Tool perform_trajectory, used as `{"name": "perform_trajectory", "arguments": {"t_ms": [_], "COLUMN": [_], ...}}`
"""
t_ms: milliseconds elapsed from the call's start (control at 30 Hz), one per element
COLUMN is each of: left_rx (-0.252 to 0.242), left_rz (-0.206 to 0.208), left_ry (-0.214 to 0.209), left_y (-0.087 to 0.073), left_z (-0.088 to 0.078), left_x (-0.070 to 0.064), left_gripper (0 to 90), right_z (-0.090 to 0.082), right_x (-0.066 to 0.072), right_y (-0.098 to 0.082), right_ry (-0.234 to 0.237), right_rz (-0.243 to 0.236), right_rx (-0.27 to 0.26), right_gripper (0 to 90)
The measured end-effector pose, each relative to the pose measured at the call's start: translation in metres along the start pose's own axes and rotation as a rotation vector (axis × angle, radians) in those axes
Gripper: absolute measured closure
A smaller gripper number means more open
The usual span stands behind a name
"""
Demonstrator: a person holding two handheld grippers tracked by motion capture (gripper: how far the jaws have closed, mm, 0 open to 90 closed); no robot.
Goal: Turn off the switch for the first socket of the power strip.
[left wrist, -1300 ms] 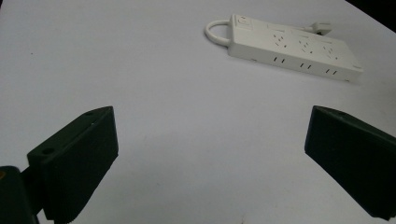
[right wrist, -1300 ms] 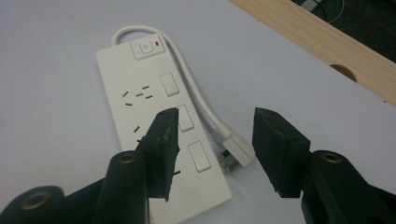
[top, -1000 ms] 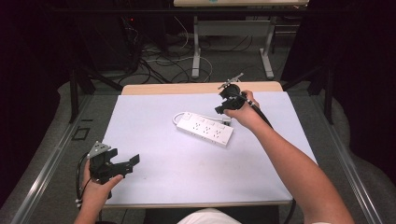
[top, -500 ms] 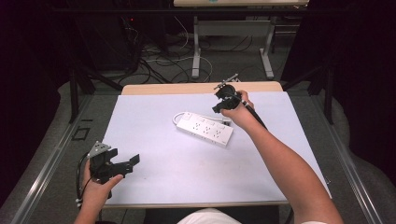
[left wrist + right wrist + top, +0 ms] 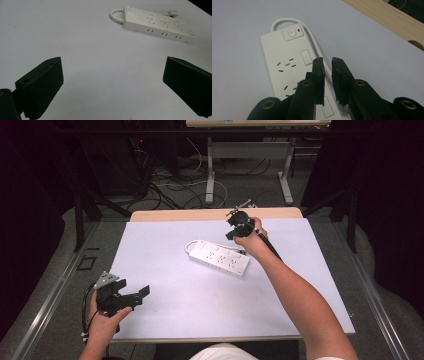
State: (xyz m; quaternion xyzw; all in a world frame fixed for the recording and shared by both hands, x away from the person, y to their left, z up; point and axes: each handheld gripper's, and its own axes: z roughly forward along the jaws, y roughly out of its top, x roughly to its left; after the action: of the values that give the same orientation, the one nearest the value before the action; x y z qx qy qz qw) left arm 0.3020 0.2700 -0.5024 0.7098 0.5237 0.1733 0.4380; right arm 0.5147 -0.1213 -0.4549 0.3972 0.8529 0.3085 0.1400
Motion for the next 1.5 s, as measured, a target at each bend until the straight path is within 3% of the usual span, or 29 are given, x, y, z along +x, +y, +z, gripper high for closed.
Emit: {"name": "perform_trajectory", "arguments": {"t_ms": [133,300,333,367,533,567,600,700,767,800,833,867,900,933,1067,1100,1133,1167,1367,1433,1467,1500], "left_rx": [-0.002,0.002,0.002,0.002,0.001,0.001,0.001,0.005,0.006,0.006,0.006,0.005,0.005,0.004,0.004,0.004,0.004,0.004,0.003,0.005,0.005,0.009], "left_rz": [-0.001,0.001,0.001,0.002,0.003,0.003,0.002,0.001,0.001,0.001,0.002,0.002,0.001,0.001,0.002,0.002,0.002,0.002,0.003,0.001,0.002,0.002], "left_ry": [0.001,0.002,0.003,0.003,0.002,0.002,0.001,0.002,0.002,0.001,0.001,0.001,0.001,0.0,-0.001,-0.001,-0.001,-0.002,-0.003,-0.003,-0.004,-0.005], "left_y": [0.0,0.0,0.0,0.0,-0.001,-0.001,-0.001,-0.001,-0.001,-0.001,-0.001,-0.001,-0.001,-0.001,-0.001,-0.001,-0.001,-0.001,-0.001,-0.001,-0.001,-0.001], "left_z": [0.0,0.0,0.0,0.0,0.0,0.0,0.0,0.001,0.001,0.001,0.001,0.001,0.001,0.001,0.001,0.001,0.001,0.001,0.001,0.001,0.002,0.002], "left_x": [0.0,0.001,0.001,0.001,0.001,0.001,0.001,0.001,0.002,0.002,0.002,0.002,0.002,0.002,0.002,0.002,0.002,0.002,0.003,0.002,0.002,0.002], "left_gripper": [3.0,3.0,3.0,3.0,3.0,3.0,3.0,3.0,3.0,3.0,3.0,3.0,3.0,3.0,3.0,3.0,3.0,3.0,3.1,3.1,3.1,3.1], "right_z": [0.003,0.007,0.01,0.011,0.021,0.021,0.025,0.03,0.034,0.033,0.039,0.038,0.034,0.04,0.045,0.046,0.051,0.05,0.056,0.054,0.061,0.056], "right_x": [0.002,0.007,0.009,0.01,0.015,0.016,0.018,0.02,0.021,0.022,0.022,0.022,0.021,0.021,0.022,0.021,0.02,0.02,0.016,0.015,0.015,0.014], "right_y": [0.002,0.006,0.006,0.007,0.008,0.009,0.009,0.01,0.011,0.012,0.01,0.012,0.015,0.013,0.013,0.013,0.012,0.013,0.012,0.014,0.01,0.013], "right_ry": [0.006,0.021,0.029,0.02,0.042,0.042,0.045,0.043,0.053,0.044,0.047,0.048,0.038,0.043,0.037,0.038,0.046,0.041,0.027,0.027,0.034,0.028], "right_rz": [-0.008,-0.014,-0.014,-0.016,-0.023,-0.038,-0.032,-0.039,-0.039,-0.033,-0.033,-0.034,-0.042,-0.044,-0.019,-0.017,-0.022,-0.017,-0.006,0.004,0.009,0.008], "right_rx": [0.025,0.031,0.007,0.027,0.025,0.067,0.045,0.068,0.046,0.091,0.016,0.055,0.129,0.064,0.093,0.089,0.049,0.082,0.099,0.149,0.05,0.138], "right_gripper": [84.1,87.0,87.4,87.8,90.0,90.0,90.0,90.0,90.0,90.0,90.0,90.0,90.0,90.0,90.0,90.0,90.0,90.0,90.0,90.0,90.0,90.0]}}
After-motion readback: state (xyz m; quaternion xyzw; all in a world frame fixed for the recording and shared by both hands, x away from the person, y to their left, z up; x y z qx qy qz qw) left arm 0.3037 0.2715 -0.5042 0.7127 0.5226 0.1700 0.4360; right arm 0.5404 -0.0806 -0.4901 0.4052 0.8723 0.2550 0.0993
